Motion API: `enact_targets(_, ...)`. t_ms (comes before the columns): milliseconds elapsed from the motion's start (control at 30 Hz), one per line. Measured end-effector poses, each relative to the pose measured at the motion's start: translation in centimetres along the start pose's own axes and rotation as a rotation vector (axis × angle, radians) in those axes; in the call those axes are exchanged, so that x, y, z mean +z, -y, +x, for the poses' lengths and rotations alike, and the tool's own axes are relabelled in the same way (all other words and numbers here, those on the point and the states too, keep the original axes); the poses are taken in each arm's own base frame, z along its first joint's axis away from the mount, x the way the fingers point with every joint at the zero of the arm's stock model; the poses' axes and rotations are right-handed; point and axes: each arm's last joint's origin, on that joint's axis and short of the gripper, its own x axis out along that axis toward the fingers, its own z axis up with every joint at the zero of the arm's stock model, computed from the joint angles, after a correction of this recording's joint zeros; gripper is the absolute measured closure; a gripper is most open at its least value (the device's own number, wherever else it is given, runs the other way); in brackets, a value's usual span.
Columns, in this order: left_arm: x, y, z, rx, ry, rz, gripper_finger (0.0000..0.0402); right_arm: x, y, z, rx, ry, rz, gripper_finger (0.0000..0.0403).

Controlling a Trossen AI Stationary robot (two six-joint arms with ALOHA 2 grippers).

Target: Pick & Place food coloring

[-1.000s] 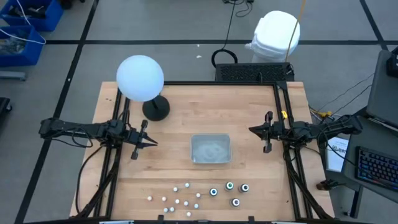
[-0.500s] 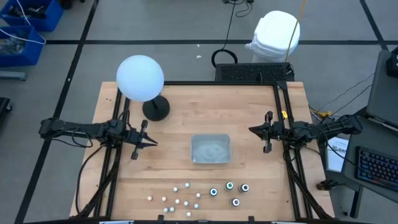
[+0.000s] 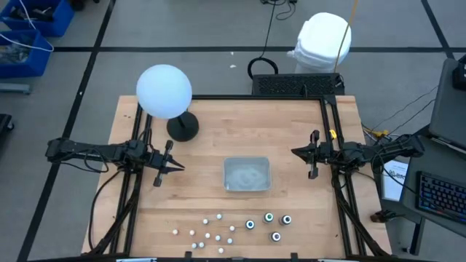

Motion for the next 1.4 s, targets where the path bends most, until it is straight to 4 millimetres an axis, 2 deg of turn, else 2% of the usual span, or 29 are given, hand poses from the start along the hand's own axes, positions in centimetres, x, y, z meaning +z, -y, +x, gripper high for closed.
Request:
enact_targets(767, 0.0, 0.0, 0.0, 0.000, 0.000, -0.001, 0.0364, 0.0, 0.0, 0.0, 0.000, 0.000, 0.000, 0.0403)
enact_targets(1033, 0.4, -0.1, 0.0, 0.005, 0.041, -0.143, 0.0364, 0.0, 0.0, 0.0, 0.000, -0.001, 0.000, 0.0403)
enact_targets(1300, 1.5, -0.3, -0.1, 0.017, 0.161, -0.158, 0.0364, 0.2, 0.0, 0.0, 0.000, 0.024, 0.009, 0.0403)
enact_targets(1400, 1.5, -0.2, -0.1, -0.005, 0.157, -0.227, 0.0364, 0.3, 0.0, 0.0, 0.000, 0.029, 0.010, 0.0403)
